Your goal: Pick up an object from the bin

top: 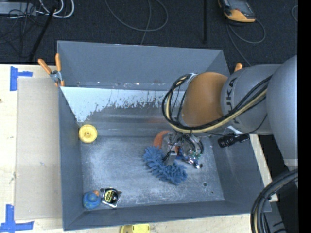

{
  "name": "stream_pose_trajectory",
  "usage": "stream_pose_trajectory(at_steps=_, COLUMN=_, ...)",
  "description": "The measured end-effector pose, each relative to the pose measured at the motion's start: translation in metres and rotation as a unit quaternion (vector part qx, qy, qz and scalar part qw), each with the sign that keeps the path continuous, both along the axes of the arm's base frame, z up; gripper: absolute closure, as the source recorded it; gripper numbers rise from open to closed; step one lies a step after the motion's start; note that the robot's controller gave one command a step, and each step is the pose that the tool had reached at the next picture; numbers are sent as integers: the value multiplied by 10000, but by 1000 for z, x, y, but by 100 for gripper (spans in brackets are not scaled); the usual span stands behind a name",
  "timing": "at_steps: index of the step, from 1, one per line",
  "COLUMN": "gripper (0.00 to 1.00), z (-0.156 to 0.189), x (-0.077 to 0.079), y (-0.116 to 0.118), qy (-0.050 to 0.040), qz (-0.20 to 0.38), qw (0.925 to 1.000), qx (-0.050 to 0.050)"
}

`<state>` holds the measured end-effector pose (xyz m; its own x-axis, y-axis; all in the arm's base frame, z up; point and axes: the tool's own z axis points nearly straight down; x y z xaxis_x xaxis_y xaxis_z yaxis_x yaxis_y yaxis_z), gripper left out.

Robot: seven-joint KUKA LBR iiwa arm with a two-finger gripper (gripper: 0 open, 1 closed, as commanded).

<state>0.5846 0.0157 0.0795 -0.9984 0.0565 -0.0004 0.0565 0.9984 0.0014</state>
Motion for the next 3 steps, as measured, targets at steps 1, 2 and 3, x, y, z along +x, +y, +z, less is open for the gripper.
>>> stream_pose_trajectory(at_steps=1, gripper=100, z=93, x=-47, y=8, qy=3, qz=98, qw=10000, qx=-6)
stream_pose_trajectory(at_steps=2, gripper=0, z=93, x=-47, y=8, qy=3, qz=97, qw=10000, qx=-5)
stream_pose_trajectory(at_steps=3, gripper=0, z=93, x=-47, y=8, qy=3, qz=96, qw=10000, qx=-5)
